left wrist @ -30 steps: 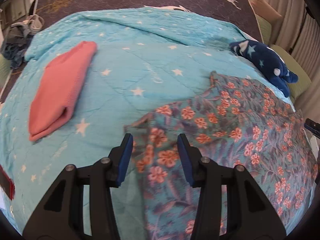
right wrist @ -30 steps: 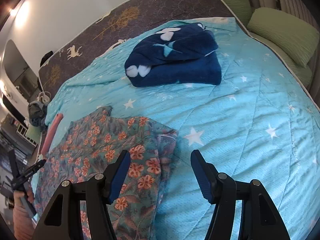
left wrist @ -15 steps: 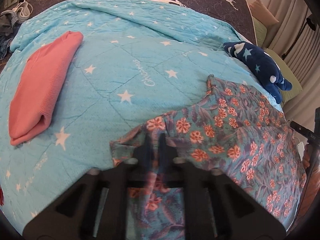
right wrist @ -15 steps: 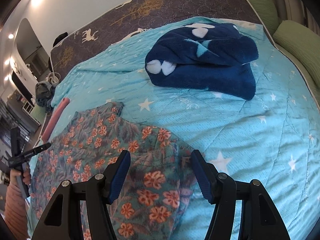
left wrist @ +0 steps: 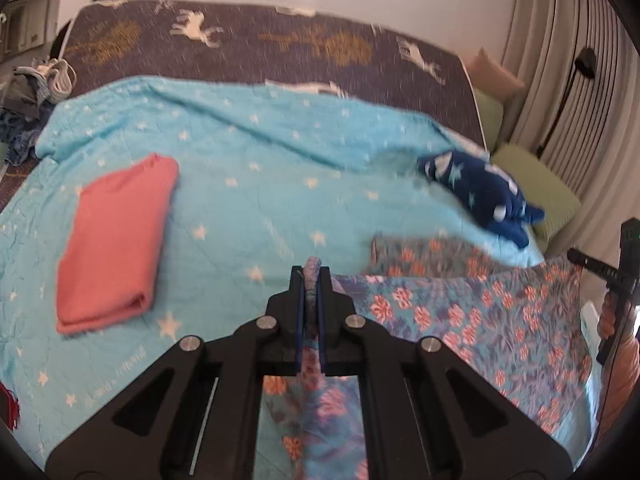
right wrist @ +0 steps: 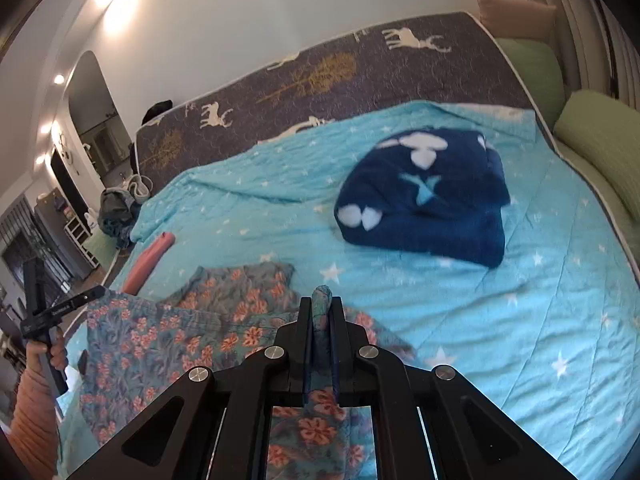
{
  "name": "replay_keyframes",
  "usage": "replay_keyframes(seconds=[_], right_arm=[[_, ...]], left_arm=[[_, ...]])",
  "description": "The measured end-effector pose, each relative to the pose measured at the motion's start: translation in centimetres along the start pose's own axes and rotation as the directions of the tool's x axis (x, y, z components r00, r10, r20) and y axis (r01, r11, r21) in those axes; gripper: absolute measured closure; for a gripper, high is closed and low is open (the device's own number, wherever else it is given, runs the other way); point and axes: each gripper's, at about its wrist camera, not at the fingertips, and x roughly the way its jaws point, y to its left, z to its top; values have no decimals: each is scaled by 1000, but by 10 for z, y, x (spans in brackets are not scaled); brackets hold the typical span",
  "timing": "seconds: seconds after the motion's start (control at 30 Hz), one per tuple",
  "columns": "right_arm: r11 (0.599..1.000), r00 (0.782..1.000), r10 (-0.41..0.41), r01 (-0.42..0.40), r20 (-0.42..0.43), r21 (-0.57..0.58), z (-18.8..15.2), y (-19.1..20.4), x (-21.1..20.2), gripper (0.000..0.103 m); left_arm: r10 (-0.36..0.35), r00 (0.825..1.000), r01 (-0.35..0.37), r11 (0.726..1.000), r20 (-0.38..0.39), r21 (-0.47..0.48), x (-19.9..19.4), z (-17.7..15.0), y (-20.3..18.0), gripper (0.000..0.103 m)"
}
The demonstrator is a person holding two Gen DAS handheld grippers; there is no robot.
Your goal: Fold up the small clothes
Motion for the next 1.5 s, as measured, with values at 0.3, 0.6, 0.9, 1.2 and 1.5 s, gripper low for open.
replay_keyframes(seconds=[0.3, 0.6, 0.9, 1.2, 1.5], right_arm=[[999, 999, -43, 43, -1, -2, 30, -1, 25, 97], [996, 993, -79, 82, -84, 32, 57, -22, 103, 84], [977, 965, -151, 179, -215, 120, 11, -57, 100, 78], [976, 986, -55, 86, -155, 199, -86, -39, -46, 60], [934, 976, 75, 4, -207, 356, -155, -20, -74, 58]], left_arm=[[36, 999, -36, 999, 2, -4, 36, 27, 0, 97], [161, 983, -158, 987, -93, 35, 112, 38, 16, 95], [218, 967, -211, 975, -131, 71, 74, 4, 18, 63], [131, 986, -129, 991, -103, 26, -46, -95, -3, 35], [39, 971, -89, 975, -237, -202, -68, -166, -5, 35]])
